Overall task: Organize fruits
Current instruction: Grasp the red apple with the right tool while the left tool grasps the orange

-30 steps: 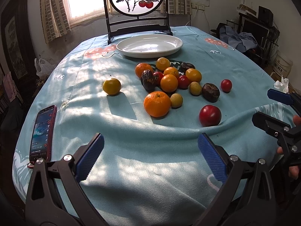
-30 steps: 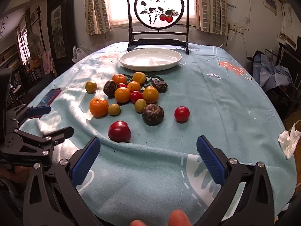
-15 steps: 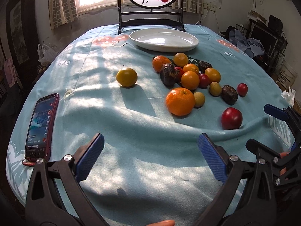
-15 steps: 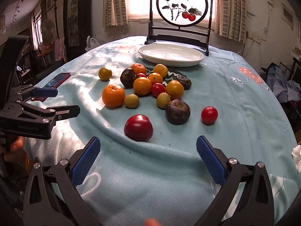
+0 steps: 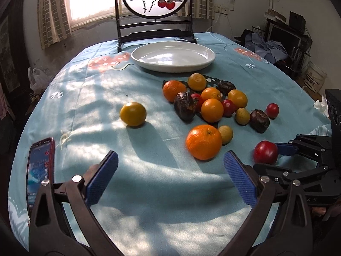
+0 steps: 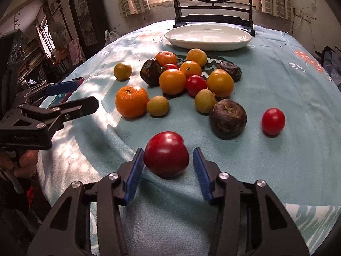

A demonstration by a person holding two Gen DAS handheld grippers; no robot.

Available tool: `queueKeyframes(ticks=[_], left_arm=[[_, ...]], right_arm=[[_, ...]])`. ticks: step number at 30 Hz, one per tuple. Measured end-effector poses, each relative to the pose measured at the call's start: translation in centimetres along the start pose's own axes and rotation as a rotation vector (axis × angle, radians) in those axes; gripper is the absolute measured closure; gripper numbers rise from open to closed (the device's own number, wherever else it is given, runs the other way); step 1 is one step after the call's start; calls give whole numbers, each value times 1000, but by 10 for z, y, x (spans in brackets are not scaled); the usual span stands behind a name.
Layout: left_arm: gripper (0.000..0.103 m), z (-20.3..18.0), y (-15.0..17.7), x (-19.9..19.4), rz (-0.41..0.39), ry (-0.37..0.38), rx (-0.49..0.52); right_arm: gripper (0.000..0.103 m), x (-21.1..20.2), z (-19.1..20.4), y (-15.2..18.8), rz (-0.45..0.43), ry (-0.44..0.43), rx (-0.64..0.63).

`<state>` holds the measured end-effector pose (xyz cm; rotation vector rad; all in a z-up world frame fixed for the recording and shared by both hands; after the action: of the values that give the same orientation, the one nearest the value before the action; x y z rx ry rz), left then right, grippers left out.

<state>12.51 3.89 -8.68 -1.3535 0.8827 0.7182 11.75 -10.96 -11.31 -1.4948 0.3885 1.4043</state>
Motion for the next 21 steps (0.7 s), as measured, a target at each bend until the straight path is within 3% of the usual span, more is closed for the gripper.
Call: queueKeyframes(ticks=[6,9,13,17,21], left_arm=[[15,-24,-12,20,39,47,124],[29,-32,-14,30,67,82,165],[36,-33,-15,39,91,102,185],[54,-35,-14,46,123,189,182],[54,-40,-13,53,149,203,196]], right_arm=[[63,-2,-1,3,-9,-53,18],[64,-2,-3,3,-8,-76,30],[64,-3,-4,3,-8,-95,38],[64,-3,-4,2,-7,-109,44],[64,-4,-4,2,-8,-114,45]])
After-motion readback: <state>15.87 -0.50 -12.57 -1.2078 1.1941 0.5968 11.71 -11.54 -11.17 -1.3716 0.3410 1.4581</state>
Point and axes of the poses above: each gripper's, at about its wrist camera, not at the fingertips, and x roughly the way its jaws point, z to its left, y to its underside, the point moved 9 cm from there along x, roughly the way its jaws point, and after that the axes turned 14 degrees about z, right-handed, at the moved point
